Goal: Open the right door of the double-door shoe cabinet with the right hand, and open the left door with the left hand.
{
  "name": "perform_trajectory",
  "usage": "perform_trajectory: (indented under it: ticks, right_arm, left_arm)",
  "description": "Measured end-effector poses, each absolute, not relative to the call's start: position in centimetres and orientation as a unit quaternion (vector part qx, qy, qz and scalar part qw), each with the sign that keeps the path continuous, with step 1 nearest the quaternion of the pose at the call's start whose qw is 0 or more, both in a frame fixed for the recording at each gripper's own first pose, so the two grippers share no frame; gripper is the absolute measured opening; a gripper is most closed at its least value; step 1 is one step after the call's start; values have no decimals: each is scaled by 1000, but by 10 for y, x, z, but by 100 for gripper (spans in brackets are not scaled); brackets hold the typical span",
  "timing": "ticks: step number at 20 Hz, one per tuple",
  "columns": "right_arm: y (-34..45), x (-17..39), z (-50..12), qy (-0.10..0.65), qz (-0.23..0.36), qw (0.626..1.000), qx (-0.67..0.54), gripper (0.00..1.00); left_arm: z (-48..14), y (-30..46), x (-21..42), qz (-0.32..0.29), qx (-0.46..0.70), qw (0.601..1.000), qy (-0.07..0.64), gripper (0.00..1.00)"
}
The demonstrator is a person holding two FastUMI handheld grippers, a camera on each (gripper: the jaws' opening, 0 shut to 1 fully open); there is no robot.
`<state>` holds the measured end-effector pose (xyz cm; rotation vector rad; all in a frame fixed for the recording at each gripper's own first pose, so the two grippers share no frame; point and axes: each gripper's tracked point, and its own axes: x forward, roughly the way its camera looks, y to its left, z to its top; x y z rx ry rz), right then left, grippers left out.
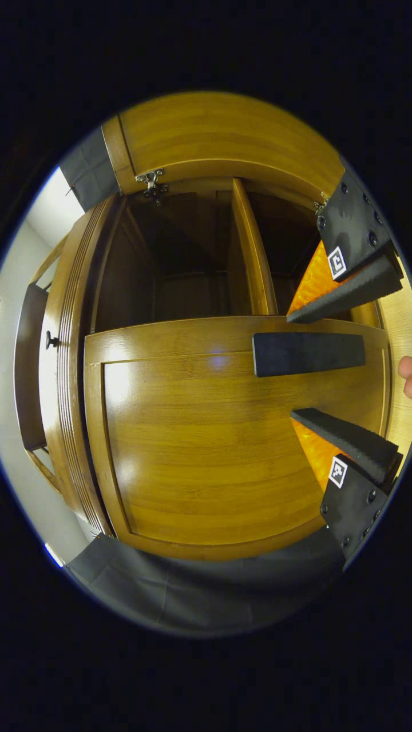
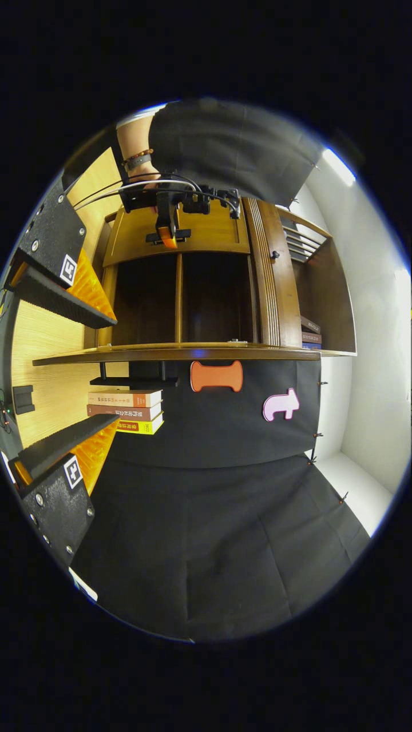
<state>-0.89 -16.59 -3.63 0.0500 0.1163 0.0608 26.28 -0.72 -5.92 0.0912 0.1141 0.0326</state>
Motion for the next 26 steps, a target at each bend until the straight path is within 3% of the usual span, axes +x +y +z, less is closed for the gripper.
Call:
perform_trajectory:
  ticks: [4,10,12,14,17,22,23,25,26]
  right_arm:
    - [-163,-11,-40,64,35,997,17,92]
    - [-152,-14,-42,68,42,997,14,98]
    - [-149,-14,-42,69,42,997,19,98]
    - [-144,-16,-41,65,45,997,24,98]
    - [-137,-19,-40,65,51,996,28,98]
    - [-128,-23,-40,64,57,996,27,98]
    - [-127,-22,-40,65,58,996,27,92]
    - [-123,-20,-40,65,61,996,28,92]
    - [-121,-18,-39,64,62,996,29,98]
  left_arm:
    - [-60,-5,265,21,39,997,58,95]
    - [-68,-20,249,-10,28,997,69,43]
    - [-65,-21,238,-10,28,997,70,36]
    - [-61,-18,224,-16,27,997,70,39]
    - [-60,-16,207,-17,25,997,76,34]
    - [-49,-2,155,-14,30,996,78,34]
    - [-46,2,143,-13,27,996,79,34]
    - [-43,14,118,-5,32,996,79,34]
    - [-41,21,105,0,37,996,78,34]
